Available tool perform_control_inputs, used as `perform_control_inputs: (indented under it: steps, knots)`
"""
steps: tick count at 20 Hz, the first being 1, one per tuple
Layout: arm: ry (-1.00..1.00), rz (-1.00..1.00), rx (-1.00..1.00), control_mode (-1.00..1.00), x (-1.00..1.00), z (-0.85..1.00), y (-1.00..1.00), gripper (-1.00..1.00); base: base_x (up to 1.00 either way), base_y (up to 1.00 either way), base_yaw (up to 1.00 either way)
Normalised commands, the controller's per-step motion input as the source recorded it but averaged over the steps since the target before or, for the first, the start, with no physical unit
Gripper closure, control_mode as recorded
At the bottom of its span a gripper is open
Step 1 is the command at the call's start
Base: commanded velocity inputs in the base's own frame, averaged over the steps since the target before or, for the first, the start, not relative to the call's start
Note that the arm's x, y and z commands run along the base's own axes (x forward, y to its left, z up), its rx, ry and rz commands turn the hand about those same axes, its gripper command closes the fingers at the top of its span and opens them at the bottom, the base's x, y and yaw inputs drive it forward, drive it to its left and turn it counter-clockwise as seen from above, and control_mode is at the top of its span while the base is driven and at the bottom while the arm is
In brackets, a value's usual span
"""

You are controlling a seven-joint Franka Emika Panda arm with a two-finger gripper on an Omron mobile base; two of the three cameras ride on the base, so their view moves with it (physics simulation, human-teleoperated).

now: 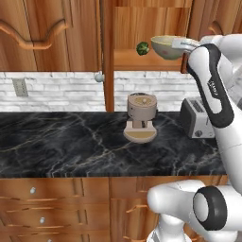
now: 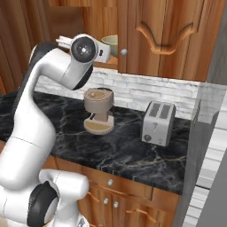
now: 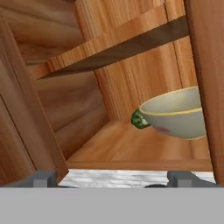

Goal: Pick the mug and place it in the sink. Pick the bowl and place it in the open cabinet and then close the cabinet.

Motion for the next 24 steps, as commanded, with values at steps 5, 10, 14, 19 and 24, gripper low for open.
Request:
perform_control_inputs:
  steps: [5, 10, 14, 19, 24]
  knots:
    - [0.05, 0.0, -0.31, -1.0, -0.98, -0.03, 0.0, -1.0, 0.0, 0.0, 0.0]
    - [0.11, 0.03, -0.21, -1.0, -0.71, -0.03, 0.02, -1.0, 0.0, 0.0, 0.0]
    - [-0.22, -0.24, -0.18, -1.0, -0.92, 0.09, 0.37, -1.0, 0.0, 0.0, 0.0]
    - [-0.14, -0.6, -0.05, -1.0, -0.68, -0.06, 0.3, -1.0, 0.0, 0.0, 0.0]
    - [-0.14, -0.52, 0.0, -1.0, -0.79, -0.02, 0.62, -1.0, 0.0, 0.0, 0.0]
